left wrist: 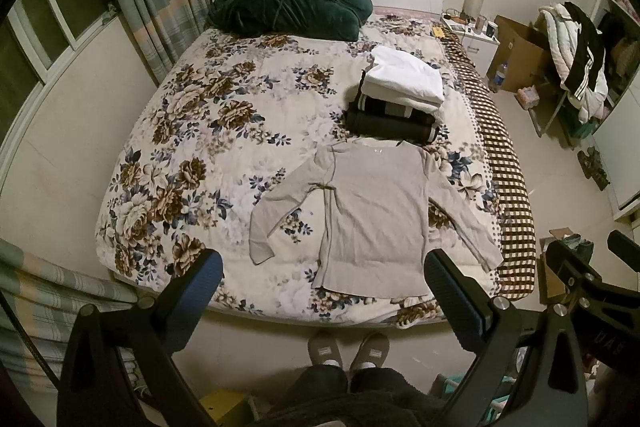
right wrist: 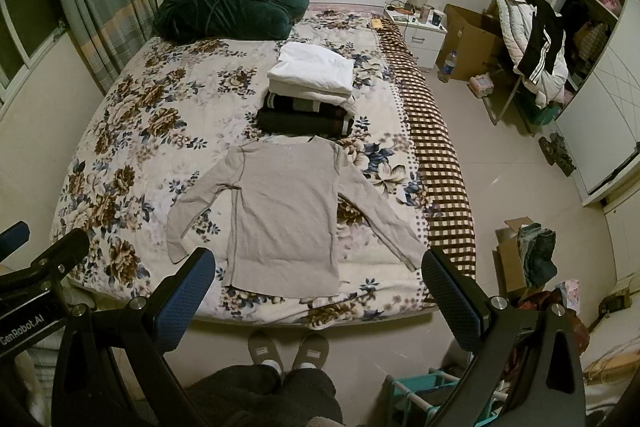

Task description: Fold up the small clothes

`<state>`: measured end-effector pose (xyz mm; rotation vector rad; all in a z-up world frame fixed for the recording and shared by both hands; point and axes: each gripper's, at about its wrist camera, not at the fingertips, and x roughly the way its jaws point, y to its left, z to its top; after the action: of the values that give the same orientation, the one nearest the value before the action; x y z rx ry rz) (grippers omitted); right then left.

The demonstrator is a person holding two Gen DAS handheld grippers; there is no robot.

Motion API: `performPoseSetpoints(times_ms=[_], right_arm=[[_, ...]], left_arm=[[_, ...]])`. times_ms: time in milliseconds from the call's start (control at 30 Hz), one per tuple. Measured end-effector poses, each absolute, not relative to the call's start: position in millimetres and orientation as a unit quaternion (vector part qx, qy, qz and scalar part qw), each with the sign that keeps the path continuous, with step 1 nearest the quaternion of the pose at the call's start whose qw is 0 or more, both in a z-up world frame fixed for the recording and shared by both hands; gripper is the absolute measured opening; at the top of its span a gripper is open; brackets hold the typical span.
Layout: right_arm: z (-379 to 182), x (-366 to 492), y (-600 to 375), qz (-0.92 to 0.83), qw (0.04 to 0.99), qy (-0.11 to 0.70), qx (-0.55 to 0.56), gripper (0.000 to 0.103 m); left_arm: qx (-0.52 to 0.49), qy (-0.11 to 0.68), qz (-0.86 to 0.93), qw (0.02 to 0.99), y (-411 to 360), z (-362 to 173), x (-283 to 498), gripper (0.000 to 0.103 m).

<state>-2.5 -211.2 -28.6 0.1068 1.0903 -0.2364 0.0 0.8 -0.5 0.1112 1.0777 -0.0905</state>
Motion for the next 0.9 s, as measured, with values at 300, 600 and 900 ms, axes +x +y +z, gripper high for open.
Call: performPoseSetpoints(times_ms=[300, 600, 900], right_arm=[[-28.0, -2.9, -211.3, -0.112, 0.847, 0.517, 0.051, 0.103], [-26.1, -4.0, -211.1, -0.112, 0.848, 0.515, 0.051, 0.103], [-23.8, -5.4, -210.9, -0.111, 0.849, 0.514, 0.052, 0.103]], left_arm=[[0.052, 0.512, -0.044, 0.856, 1.1, -0.4, -0.3, 0.103], [0.052, 0.511, -0.044, 0.857, 1.3, -0.2, -0.5, 0.103], [0.051, 0.510, -0.045, 0.857, 1.8, -0.5, -0.6, 0.103]])
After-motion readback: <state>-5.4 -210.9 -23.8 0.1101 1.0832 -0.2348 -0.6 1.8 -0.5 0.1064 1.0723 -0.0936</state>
